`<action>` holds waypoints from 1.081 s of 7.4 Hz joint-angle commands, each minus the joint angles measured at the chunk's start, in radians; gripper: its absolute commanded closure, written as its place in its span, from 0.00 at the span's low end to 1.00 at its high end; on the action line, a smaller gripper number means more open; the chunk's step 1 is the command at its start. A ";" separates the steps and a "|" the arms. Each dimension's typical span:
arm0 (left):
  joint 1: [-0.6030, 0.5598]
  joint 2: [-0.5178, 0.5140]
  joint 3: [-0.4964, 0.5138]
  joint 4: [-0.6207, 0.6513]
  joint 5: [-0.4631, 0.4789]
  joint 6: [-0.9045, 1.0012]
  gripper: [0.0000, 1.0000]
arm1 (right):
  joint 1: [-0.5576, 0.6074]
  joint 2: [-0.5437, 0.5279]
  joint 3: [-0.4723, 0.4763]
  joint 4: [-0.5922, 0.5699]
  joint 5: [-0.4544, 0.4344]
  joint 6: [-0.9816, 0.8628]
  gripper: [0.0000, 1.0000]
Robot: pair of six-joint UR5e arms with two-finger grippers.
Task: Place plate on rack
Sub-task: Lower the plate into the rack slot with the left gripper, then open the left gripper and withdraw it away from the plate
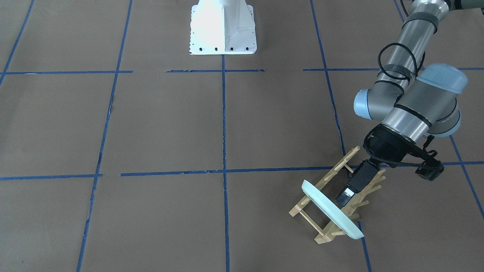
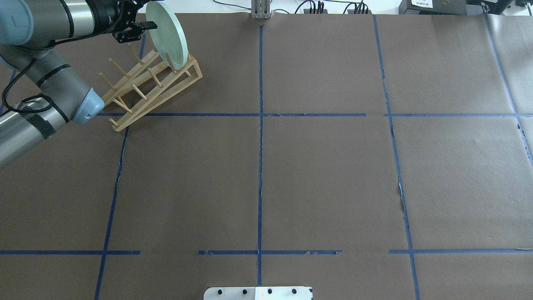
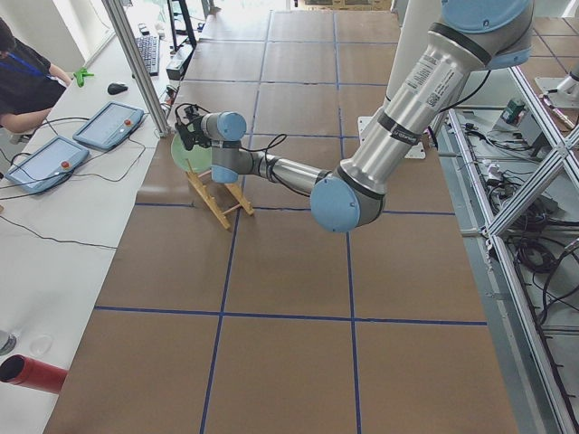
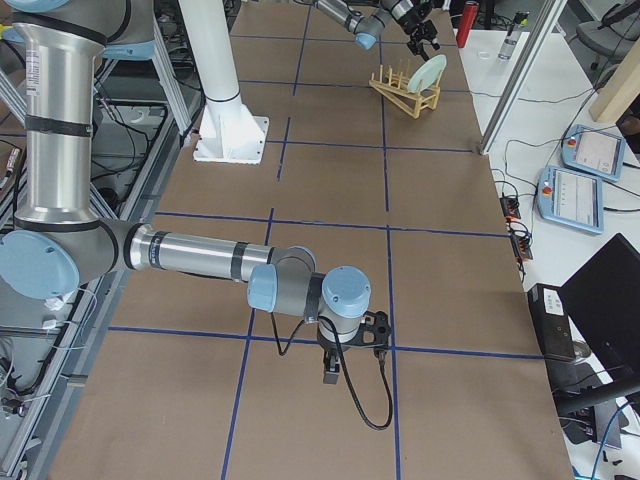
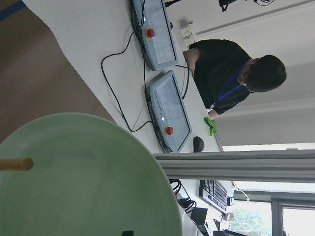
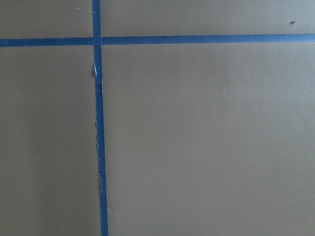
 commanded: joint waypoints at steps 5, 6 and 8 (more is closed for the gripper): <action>-0.141 0.283 -0.477 1.012 -0.269 1.084 0.00 | -0.001 0.000 0.000 0.000 0.000 0.000 0.00; -0.201 0.320 -0.491 1.129 -0.269 1.326 0.00 | -0.001 0.000 0.000 0.000 0.000 0.000 0.00; -0.365 0.361 -0.467 1.353 -0.269 1.829 0.00 | -0.001 0.000 -0.001 0.000 0.000 0.002 0.00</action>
